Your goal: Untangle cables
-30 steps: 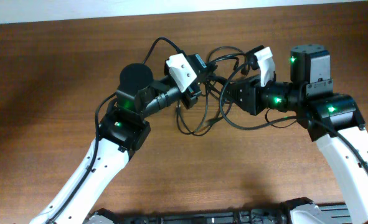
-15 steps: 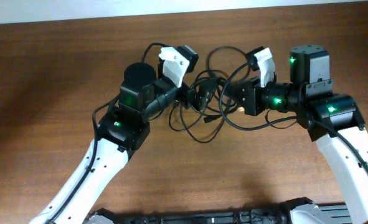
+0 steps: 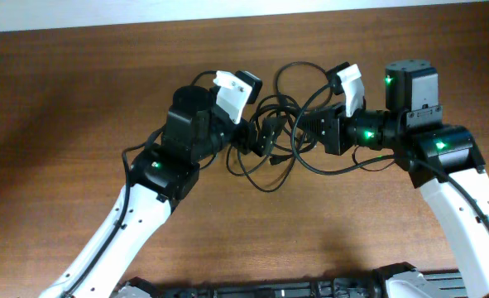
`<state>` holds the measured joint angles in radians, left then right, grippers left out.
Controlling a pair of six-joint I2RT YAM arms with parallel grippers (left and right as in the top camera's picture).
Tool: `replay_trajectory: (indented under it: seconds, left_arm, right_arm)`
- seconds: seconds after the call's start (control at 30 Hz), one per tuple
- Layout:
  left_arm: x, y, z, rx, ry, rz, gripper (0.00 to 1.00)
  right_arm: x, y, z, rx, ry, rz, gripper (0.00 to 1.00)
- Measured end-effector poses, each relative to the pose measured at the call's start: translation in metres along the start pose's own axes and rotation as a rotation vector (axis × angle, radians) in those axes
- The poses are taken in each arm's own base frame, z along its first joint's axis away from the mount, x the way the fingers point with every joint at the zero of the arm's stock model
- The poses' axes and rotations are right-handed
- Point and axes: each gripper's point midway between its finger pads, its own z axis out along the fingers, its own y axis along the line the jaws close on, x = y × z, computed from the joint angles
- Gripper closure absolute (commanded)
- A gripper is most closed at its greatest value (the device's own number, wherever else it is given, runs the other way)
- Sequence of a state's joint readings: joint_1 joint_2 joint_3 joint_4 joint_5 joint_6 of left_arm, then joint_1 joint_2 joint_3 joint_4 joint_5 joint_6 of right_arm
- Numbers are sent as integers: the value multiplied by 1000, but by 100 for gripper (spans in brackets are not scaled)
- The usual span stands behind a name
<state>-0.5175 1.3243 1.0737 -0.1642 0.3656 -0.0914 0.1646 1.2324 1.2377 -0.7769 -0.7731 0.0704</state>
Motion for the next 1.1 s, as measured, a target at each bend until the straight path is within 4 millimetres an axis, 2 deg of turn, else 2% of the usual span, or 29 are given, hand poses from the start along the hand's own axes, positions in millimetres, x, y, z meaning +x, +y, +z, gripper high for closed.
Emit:
replay_trajectory:
  seconds: [0.03,0.13,0.17,0.2,0.27,0.43,0.47,0.53,0.57,0.77,0.97,1.1]
  left_arm:
    - [2,0,1,3,6,-2,14]
    - [11,-6,13,65,33,-19,66]
    - [11,-9,15,93,33,-20,89]
    - [12,-16,17,130,33,-16,100]
    - [13,-26,16,183,39,-7,100]
    - [13,-28,17,202,38,-11,100]
    - [12,-29,17,207,36,-9,100]
    - [11,-28,17,207,28,-6,100]
    - [11,-27,18,202,29,-7,100]
    - [12,-10,21,104,29,17,100]
    - [17,-12,21,123,34,279,100]
    - [17,-12,21,128,26,353,100]
  right_arm:
    - [0,2,0,-9,1,-5,96]
    - [0,4,0,-25,0,-24,96]
    - [0,4,0,-26,0,-24,96]
    - [0,5,0,-26,0,-25,96]
    - [-2,4,0,-24,-6,-30,96]
    - [-1,5,0,-27,-4,-32,94]
    - [-1,5,0,-27,-4,-31,61]
    - [-2,5,0,-30,-7,-34,34]
    - [-2,6,0,-30,-8,-38,30]
    - [-5,-7,0,46,-19,-33,25]
    - [-15,-34,-4,205,-71,56,25]
    - [-19,-44,-7,260,-99,121,26]
